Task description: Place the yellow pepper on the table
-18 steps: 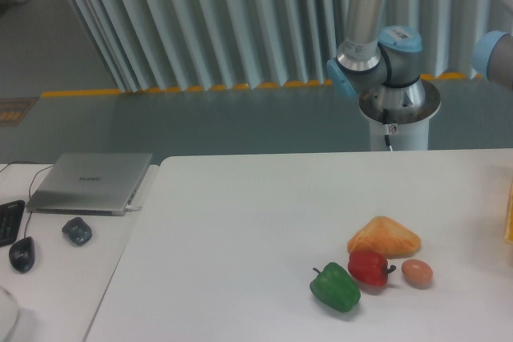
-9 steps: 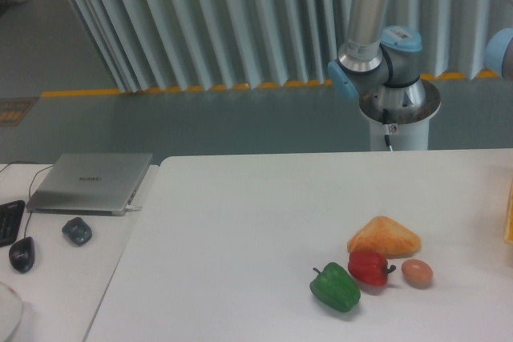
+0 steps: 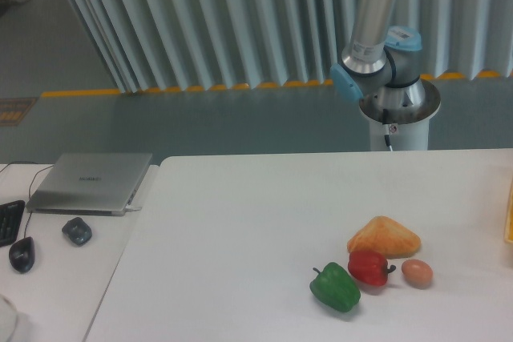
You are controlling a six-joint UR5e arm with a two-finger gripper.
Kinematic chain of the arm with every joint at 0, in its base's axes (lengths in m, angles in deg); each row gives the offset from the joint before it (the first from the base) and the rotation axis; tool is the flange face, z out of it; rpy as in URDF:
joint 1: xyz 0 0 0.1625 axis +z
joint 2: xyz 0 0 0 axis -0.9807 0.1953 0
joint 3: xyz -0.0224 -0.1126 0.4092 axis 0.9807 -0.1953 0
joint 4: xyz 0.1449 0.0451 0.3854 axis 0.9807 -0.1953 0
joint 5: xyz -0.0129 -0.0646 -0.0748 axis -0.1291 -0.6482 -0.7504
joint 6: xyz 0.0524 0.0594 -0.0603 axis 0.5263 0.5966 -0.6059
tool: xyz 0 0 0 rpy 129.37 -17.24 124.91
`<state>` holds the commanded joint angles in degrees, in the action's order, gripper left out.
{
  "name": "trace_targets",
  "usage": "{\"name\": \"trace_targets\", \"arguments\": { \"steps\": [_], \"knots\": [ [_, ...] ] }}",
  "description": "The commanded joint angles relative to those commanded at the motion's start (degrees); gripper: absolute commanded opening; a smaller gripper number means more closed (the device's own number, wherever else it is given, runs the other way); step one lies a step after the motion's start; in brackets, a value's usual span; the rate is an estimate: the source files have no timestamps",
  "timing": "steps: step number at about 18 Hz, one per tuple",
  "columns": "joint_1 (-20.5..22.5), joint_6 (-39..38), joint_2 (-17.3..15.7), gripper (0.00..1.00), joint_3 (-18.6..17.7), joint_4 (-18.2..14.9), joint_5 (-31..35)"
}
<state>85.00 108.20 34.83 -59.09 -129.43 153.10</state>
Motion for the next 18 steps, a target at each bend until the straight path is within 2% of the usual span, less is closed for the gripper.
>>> {"name": "trace_targets", "arguments": {
  "steps": [3,6,8,10,13,18],
  "knots": [
    [2.1,-0.2,0.3,1.0,-1.5,0.5,0.4],
    [4.2,-2.2,1.3,1.0,-1.7,0.0,3.6],
    [4.9,-6.6,1.8,1.0,-1.9,-0.2,4.9],
    [5.6,-9.8,1.8,1.0,-1.8,-1.9,3.5],
    [5.6,-16.2,1.5,1.0,-1.8,-1.8,3.5],
    [6.3,-16.0,1.8,1.0,-2.0,-1.8,3.4]
  ]
}}
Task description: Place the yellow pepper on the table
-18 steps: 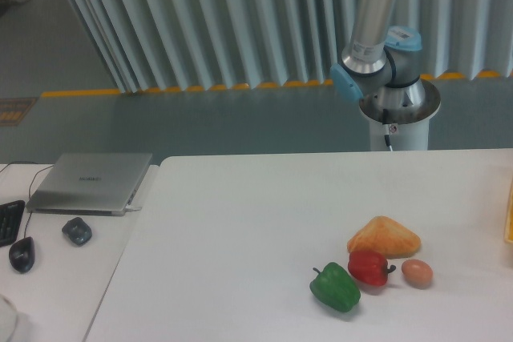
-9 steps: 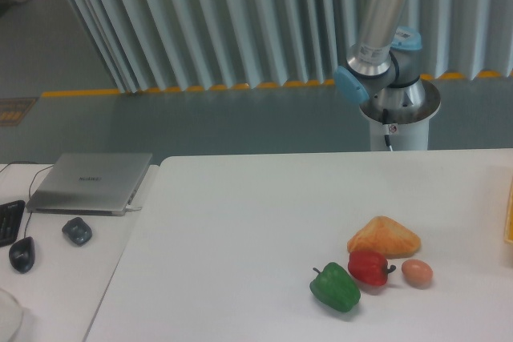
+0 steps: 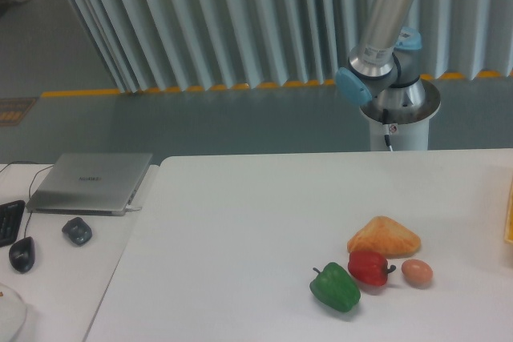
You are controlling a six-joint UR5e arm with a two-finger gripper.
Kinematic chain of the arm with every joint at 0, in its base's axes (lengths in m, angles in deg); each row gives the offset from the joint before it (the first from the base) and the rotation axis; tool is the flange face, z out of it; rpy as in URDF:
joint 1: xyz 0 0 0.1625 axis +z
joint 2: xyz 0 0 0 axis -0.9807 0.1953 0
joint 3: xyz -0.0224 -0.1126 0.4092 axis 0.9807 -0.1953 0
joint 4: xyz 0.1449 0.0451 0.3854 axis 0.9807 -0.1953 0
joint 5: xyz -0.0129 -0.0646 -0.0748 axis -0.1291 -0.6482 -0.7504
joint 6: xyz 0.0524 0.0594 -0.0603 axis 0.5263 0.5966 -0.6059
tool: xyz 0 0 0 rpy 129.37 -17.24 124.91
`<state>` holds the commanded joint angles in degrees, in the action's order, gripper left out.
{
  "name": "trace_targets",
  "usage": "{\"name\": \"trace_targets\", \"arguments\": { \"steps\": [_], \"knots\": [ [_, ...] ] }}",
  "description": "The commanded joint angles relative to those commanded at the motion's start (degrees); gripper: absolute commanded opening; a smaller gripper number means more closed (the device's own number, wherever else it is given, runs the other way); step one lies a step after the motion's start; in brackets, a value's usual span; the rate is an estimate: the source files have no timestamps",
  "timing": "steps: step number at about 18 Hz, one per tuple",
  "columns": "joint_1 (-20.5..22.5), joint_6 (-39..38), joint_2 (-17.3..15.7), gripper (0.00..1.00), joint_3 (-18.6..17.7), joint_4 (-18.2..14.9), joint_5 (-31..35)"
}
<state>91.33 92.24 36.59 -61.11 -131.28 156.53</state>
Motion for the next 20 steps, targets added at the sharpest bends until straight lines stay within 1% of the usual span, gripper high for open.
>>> {"name": "trace_targets", "arguments": {
  "steps": [11,13,20],
  "knots": [
    [1.7,-0.9,3.0,1.0,0.7,0.3,0.1],
    [1.8,-0.9,3.7,1.0,0.8,0.8,0.1],
    [3.0,-0.8,5.0,1.0,1.2,1.1,0.2]
  ]
}}
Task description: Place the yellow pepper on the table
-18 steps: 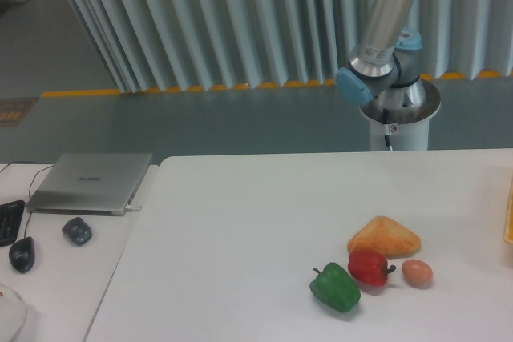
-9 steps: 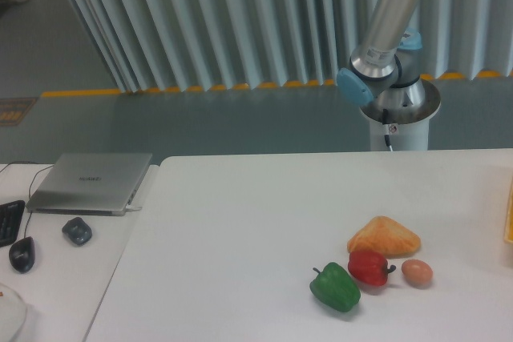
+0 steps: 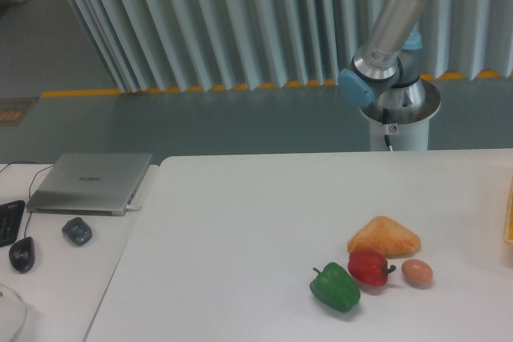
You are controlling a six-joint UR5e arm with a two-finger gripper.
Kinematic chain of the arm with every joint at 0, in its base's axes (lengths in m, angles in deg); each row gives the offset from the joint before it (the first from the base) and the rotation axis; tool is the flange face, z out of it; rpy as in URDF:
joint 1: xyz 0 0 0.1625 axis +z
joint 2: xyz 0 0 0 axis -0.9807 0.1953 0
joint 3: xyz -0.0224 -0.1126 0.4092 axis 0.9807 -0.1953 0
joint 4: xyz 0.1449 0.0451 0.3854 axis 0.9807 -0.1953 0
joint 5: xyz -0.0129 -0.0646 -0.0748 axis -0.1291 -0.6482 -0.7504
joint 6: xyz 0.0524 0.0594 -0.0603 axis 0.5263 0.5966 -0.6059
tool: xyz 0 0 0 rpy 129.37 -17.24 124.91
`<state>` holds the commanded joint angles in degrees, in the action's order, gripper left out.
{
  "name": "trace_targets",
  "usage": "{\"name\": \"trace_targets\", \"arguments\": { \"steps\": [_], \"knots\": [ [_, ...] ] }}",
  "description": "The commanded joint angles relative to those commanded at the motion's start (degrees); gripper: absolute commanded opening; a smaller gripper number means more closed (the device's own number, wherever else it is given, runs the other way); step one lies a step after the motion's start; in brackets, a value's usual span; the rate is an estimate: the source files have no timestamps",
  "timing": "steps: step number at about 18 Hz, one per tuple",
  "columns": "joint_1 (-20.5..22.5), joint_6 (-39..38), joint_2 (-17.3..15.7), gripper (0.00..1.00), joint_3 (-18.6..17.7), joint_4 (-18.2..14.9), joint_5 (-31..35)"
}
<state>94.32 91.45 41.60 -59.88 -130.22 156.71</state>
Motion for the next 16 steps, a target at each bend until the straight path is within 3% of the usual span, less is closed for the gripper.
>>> {"name": "trace_targets", "arguments": {
  "steps": [4,6,11,14,16],
  "knots": [
    [0.0,-0.2,0.3,0.96,0.2,0.0,0.0],
    [0.0,-0.4,0.3,0.76,0.3,0.0,0.2],
    [0.0,-0.2,0.5,0.7,0.9,0.0,0.4],
    [-0.3,-0.4,0.4,0.59,1.1,-0.2,0.5],
    [-0.9,-2.3,-0.2,0.59,2.0,-1.2,0.7]
  ]
}}
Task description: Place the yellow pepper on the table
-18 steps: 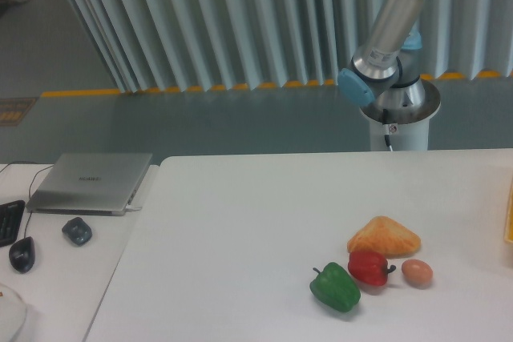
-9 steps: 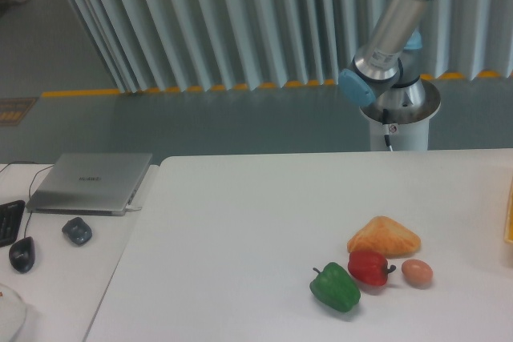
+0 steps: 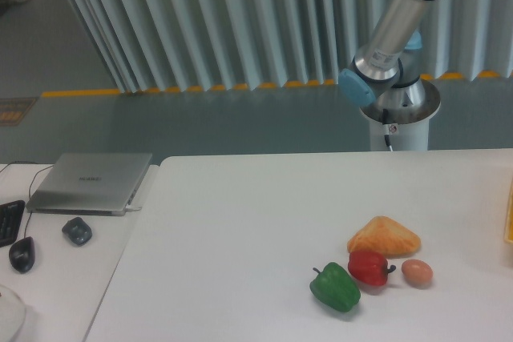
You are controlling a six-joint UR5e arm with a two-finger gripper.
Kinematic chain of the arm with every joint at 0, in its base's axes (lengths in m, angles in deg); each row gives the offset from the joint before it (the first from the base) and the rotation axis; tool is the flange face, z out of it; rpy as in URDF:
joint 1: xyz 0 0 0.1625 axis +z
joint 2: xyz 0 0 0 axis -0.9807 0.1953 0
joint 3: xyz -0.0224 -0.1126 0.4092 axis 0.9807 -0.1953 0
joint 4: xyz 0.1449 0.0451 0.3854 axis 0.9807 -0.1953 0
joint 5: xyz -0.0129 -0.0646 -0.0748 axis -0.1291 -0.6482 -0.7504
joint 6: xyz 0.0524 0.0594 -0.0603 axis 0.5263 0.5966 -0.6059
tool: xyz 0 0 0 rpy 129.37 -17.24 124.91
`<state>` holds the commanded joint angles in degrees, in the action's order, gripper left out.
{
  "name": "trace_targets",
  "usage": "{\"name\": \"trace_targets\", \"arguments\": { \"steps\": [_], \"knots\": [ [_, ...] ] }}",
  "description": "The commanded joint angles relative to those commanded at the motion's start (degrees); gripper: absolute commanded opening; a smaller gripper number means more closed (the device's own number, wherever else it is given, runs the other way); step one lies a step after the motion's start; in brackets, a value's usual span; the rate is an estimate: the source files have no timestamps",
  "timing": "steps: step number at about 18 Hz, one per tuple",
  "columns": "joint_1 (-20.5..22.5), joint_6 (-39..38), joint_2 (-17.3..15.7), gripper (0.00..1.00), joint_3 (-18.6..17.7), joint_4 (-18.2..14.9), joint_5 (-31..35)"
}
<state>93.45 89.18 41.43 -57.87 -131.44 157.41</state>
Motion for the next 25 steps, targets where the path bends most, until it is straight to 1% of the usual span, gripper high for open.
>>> {"name": "trace_targets", "arguments": {
  "steps": [5,7,9,11,13,14,15,17,20,24,25],
  "knots": [
    [-1.5,-0.9,-1.1,0.59,3.0,-5.7,-0.5],
    [-3.5,-3.6,-1.9,0.59,4.8,-8.3,-1.1],
    [-5.6,-6.9,-2.9,0.59,5.2,-9.5,-1.1],
    [-6.9,-7.7,-3.7,0.59,5.3,-9.8,-1.2],
    [-8.2,-9.6,-4.4,0.59,5.4,-10.9,-3.1],
    [-8.5,-11.9,-4.8,0.59,5.3,-11.8,-4.6],
    [-9.6,-15.4,-5.4,0.59,5.4,-12.9,-7.8],
    [-11.9,-20.2,-5.8,0.59,5.4,-13.2,-9.7],
    [-14.3,-24.3,-6.3,0.59,5.8,-13.2,-9.6],
    [-18.1,-32.3,-6.1,0.59,6.9,-12.5,-9.3],
    [-19.3,-34.4,-6.0,0.59,7.0,-11.8,-9.1]
  ]
}}
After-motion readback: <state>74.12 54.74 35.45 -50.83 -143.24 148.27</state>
